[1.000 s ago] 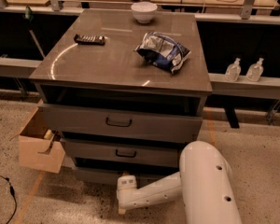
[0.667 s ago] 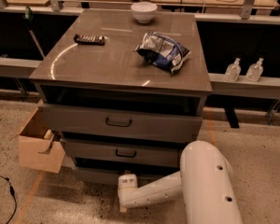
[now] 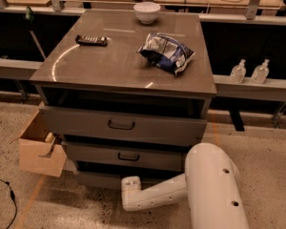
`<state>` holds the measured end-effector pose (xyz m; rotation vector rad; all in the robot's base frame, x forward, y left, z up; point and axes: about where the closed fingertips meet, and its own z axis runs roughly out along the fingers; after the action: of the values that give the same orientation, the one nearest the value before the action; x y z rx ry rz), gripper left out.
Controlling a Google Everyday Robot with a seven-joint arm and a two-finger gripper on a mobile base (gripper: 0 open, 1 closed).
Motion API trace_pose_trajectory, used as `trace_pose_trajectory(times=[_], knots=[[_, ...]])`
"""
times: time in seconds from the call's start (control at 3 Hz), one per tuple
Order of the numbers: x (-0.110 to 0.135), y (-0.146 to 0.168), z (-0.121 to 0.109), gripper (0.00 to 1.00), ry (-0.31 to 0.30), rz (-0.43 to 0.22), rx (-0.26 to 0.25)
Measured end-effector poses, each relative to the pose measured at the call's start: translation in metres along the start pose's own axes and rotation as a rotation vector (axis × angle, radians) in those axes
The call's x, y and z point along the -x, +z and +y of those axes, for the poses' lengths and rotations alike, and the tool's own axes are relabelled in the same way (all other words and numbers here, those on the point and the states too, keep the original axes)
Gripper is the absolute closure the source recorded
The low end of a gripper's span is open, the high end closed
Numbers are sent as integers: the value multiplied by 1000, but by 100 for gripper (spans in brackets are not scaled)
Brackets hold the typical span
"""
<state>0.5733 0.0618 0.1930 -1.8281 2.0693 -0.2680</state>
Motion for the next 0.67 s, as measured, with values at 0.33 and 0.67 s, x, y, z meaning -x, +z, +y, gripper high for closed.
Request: trace_pose_trajectory(times=[0.33,0.67], knots=[[0,-1,-1,35,0,1,-1],[-2,-8,-7,20,-3,6,-10]])
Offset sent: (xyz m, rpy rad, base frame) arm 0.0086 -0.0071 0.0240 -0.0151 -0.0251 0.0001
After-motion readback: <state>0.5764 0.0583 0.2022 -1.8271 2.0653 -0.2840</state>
